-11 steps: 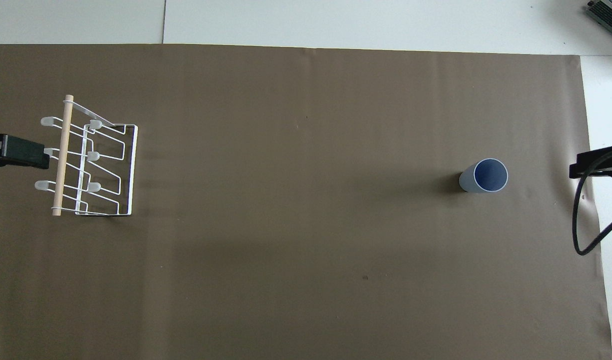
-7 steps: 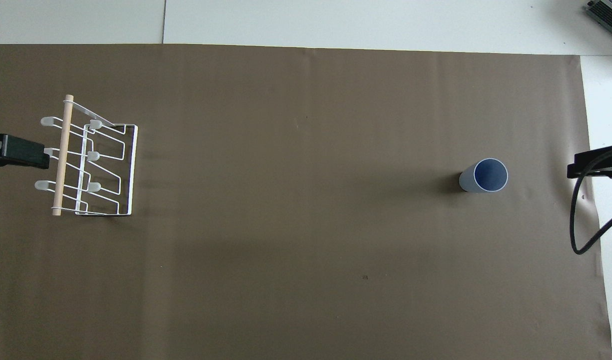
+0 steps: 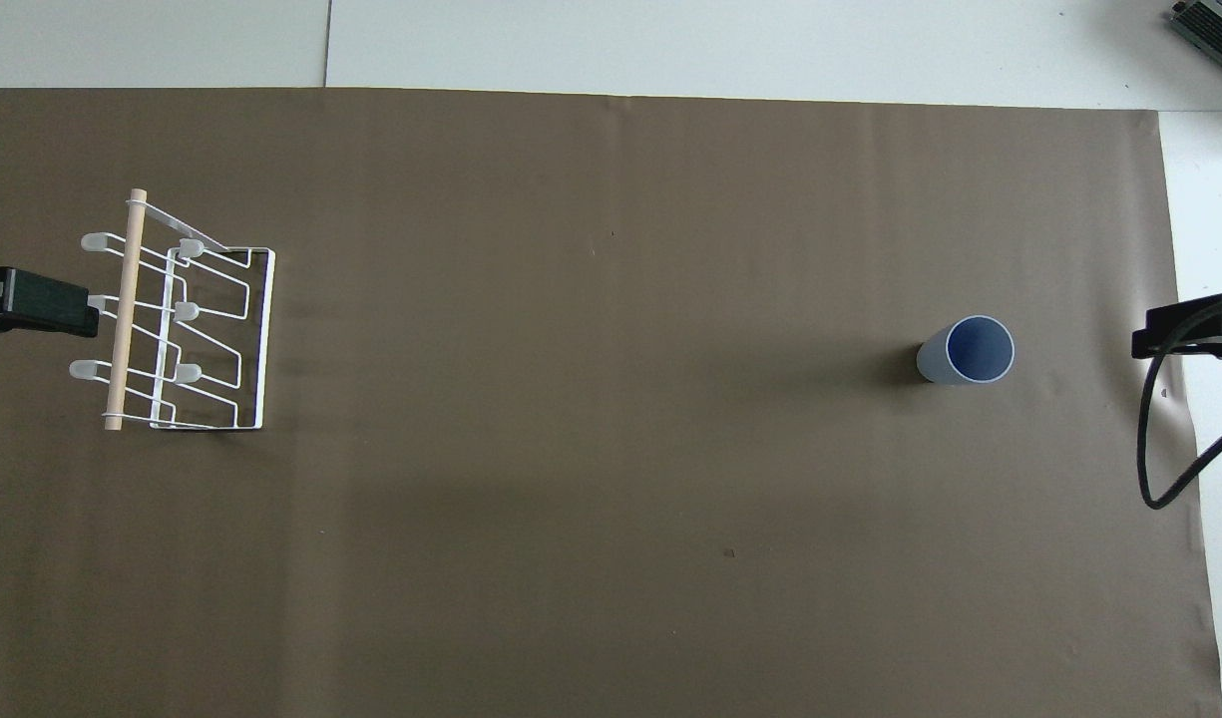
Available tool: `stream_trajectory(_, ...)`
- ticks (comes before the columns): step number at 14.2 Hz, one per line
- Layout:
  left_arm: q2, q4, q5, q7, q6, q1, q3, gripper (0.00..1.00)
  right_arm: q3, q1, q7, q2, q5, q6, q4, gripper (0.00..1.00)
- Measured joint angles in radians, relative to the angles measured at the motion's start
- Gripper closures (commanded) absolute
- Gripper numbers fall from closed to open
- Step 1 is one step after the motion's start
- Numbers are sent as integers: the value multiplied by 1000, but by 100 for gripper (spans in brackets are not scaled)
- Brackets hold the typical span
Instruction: Hang cup on cup holder
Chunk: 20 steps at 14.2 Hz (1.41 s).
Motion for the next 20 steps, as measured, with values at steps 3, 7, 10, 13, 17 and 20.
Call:
stream_trajectory(3, 0, 0, 0, 0, 0, 0, 0, 0, -1, -1, 0, -5, 0, -1, -7, 0)
stream_trajectory(7, 0, 0, 0, 0, 0, 0, 0, 0, -1, 0, -1, -13, 0, -4, -25, 0)
stream_trajectory(10, 0, 0, 0, 0, 0, 0, 0, 0, -1, 0, -1, -22, 0, -4, -43, 0)
stream_trajectory(13, 0, 0, 0, 0, 0, 0, 0, 0, -1, -1, -2, -38, 0, 29, -84, 0)
stream_trajectory(17, 0, 0, 0, 0, 0, 0, 0, 0, -1, -3, -17, -52, 0, 88, -151, 0)
stream_trajectory(20, 0, 0, 0, 0, 0, 0, 0, 0, -4, -31, -112, -41, 0, 168, -192, 0)
